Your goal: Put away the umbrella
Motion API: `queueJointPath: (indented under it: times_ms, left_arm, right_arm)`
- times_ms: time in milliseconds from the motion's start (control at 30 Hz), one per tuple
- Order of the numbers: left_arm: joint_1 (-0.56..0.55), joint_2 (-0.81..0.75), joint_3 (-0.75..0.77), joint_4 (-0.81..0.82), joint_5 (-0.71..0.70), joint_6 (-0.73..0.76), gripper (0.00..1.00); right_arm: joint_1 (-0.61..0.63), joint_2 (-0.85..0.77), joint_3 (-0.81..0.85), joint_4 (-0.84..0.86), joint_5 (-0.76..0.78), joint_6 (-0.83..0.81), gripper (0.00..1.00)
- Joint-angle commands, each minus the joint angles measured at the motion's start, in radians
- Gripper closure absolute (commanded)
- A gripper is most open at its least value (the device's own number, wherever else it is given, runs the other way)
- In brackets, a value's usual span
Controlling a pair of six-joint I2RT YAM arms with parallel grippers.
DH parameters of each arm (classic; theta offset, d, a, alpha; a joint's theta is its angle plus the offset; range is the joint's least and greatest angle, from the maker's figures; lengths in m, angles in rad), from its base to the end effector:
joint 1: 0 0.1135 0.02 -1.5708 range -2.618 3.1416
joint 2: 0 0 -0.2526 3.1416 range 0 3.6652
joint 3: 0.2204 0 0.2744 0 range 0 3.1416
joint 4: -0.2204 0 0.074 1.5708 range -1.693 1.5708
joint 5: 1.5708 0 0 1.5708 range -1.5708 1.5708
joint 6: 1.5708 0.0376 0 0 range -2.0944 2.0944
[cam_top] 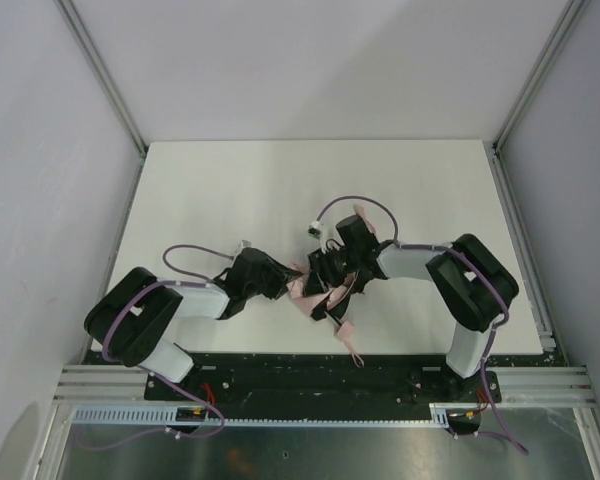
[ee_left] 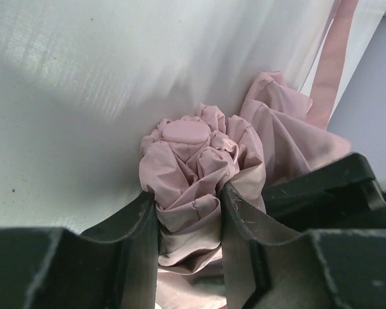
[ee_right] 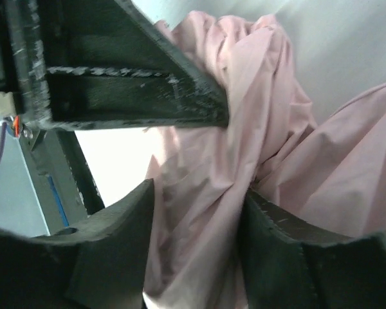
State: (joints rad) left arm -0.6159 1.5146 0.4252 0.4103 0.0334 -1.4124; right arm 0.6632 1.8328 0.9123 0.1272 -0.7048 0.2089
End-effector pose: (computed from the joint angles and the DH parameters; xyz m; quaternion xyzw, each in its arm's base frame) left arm 0.2195 -0.1569 0.0861 -0.3432 0.8343 -0.3740 0.2150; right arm 0.2744 0.2453 0.1075 -0.3230 0.8167 0.4398 0.1876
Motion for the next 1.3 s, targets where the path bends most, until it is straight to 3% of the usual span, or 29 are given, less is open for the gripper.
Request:
queueJointPath:
  times_ms: [0, 200, 333, 500, 767, 900, 1167, 1267]
  left_arm:
    - [-0.003, 0.038, -0.021, -0.177, -0.056, 0.075, 1.0]
    - [-0.003, 0.03, 0.019, -0.282, -0.041, 0.061, 1.0]
    - [0.001, 0.031, 0.049, -0.344, -0.004, 0.055, 1.0]
    - [0.02, 0.039, 0.057, -0.39, 0.052, 0.022, 1.0]
    - [0.041, 0.034, 0.071, -0.45, 0.075, 0.01, 1.0]
    - [0.048, 0.014, 0.082, -0.47, 0.081, 0.014, 1.0]
    - [0.072, -0.057, 0.104, -0.488, 0.095, 0.034, 1.0]
    - [0.097, -0.102, 0.11, -0.488, 0.09, 0.057, 0.83]
  right_arm:
    - [0.023, -0.136, 0.058, -0.307, 0.174, -0.092, 0.39]
    - [0.108, -0.351, 0.079, -0.384, 0.477, -0.159, 0.19]
    - [0.268, -0.395, 0.055, -0.336, 0.745, -0.23, 0.15]
    - [0.415, -0.324, -0.005, -0.187, 1.049, -0.303, 0.14]
    - [0.481, -0.103, -0.024, -0.022, 1.213, -0.384, 0.15]
    - [0.453, -0.011, -0.02, -0.065, 1.198, -0.312, 0.3]
    - [0.4, 0.08, -0.041, -0.181, 0.947, -0.18, 0.93]
    - [0.365, 0.092, -0.055, -0.168, 0.804, -0.172, 0.99]
